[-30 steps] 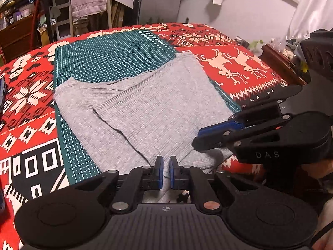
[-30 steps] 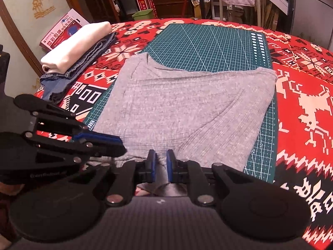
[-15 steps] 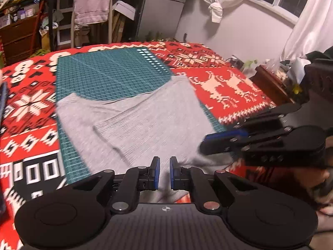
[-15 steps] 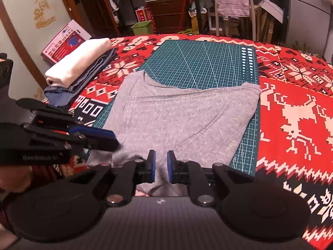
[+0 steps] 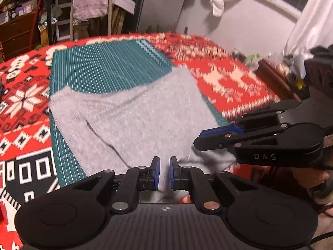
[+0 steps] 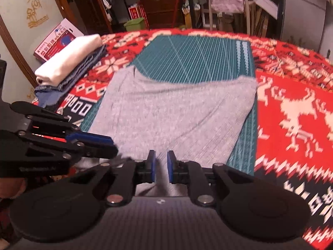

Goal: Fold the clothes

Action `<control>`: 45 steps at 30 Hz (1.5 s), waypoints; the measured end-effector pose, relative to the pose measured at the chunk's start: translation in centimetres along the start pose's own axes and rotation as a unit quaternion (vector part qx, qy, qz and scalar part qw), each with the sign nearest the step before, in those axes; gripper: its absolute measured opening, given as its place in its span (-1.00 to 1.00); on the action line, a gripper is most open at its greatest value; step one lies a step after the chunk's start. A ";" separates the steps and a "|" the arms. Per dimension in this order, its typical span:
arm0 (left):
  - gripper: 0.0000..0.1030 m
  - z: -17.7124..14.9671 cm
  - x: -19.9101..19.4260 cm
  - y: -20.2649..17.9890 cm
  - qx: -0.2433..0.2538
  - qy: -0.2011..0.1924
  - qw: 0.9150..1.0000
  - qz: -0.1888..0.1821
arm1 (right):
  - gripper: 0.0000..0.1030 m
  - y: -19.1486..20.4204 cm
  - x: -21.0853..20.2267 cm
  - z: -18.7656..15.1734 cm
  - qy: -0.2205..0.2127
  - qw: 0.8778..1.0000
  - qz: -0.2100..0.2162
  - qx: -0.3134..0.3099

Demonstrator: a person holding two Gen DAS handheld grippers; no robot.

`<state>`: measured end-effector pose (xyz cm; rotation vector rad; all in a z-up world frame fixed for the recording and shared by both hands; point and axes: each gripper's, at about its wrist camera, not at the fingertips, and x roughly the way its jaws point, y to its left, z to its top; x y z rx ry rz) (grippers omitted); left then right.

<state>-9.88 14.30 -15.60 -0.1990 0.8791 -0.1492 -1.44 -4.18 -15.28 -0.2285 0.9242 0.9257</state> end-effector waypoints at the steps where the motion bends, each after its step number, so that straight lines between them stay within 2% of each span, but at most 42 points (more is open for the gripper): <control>1: -0.85 0.3 -0.2 0.1 -0.003 -0.007 1.000 -0.003 | -0.75 -0.2 -0.2 0.3 -0.005 1.000 -0.002 0.001; 3: -0.78 0.9 -0.7 0.3 -0.008 -0.022 1.000 -0.009 | -0.75 -0.8 -0.2 1.1 -0.011 1.000 -0.008 0.004; 12: -0.77 3.2 2.1 2.8 -0.036 -0.022 0.998 0.040 | -0.75 -3.5 3.2 3.8 -0.015 0.999 -0.039 0.030; 17: -0.77 3.2 2.9 5.2 -0.063 -0.012 0.996 0.070 | -0.76 -4.1 5.0 4.0 -0.004 0.999 -0.038 0.034; 23: -0.79 3.1 2.5 6.3 -0.058 -0.016 0.994 0.093 | -0.76 -3.9 4.4 4.2 -0.005 0.999 -0.043 0.018; 28: -0.78 3.6 2.3 6.2 -0.044 -0.026 0.994 0.094 | -0.75 -3.0 4.3 5.8 -0.020 0.999 -0.025 0.002; 35: -0.78 3.5 3.0 7.2 -0.059 -0.019 0.993 0.096 | -0.77 -0.1 8.0 7.6 -0.009 1.000 0.016 -0.015; 45: -0.78 3.4 2.2 7.9 -0.082 -0.028 0.992 0.088 | -0.77 1.4 10.4 8.7 -0.007 1.000 0.014 -0.020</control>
